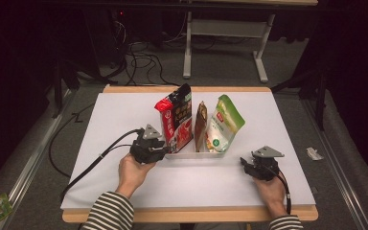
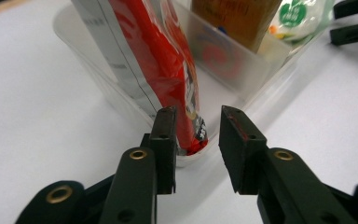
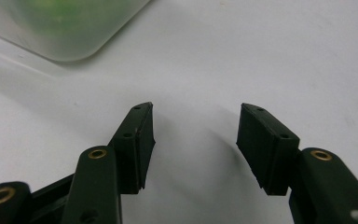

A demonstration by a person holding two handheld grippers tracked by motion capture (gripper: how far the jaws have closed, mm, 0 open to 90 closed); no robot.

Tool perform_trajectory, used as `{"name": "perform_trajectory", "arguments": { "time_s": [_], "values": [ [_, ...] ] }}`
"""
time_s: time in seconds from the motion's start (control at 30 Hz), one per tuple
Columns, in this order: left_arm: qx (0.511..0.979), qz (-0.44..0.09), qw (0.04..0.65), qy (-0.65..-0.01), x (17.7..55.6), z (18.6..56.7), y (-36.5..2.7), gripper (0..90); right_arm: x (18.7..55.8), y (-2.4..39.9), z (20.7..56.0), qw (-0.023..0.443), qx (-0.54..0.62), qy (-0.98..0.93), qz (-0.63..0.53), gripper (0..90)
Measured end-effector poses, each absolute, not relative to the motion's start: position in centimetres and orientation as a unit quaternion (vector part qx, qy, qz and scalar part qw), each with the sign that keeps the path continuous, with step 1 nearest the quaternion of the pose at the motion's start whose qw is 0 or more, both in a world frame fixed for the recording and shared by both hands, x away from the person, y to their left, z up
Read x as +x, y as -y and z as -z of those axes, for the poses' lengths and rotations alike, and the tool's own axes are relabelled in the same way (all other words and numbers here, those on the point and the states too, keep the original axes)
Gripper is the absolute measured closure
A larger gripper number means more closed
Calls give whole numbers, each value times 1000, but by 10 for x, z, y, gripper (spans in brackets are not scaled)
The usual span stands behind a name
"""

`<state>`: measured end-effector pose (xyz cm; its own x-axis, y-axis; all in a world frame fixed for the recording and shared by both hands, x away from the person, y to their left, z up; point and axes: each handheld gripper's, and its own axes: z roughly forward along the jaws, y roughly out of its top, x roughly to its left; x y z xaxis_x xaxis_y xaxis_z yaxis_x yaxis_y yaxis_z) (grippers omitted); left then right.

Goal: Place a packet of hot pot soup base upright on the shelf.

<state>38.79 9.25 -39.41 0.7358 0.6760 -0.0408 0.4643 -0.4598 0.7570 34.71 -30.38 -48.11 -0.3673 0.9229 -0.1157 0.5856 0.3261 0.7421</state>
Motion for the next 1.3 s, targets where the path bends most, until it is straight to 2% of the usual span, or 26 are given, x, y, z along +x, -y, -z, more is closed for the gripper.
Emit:
{"name": "perform_trajectory", "arguments": {
  "time_s": [0.23, 0.9, 1.3],
  "values": [
    [825, -149, 422, -344, 377, 392, -108, 601, 347, 308, 479, 265, 503, -754, -328, 475],
    [774, -208, 458, -385, 340, 397, -165, 543, 327, 327, 468, 253, 516, -729, -371, 481],
    [754, -204, 468, -414, 325, 417, -180, 529, 317, 333, 463, 254, 515, -721, -388, 486]
  ]
}}
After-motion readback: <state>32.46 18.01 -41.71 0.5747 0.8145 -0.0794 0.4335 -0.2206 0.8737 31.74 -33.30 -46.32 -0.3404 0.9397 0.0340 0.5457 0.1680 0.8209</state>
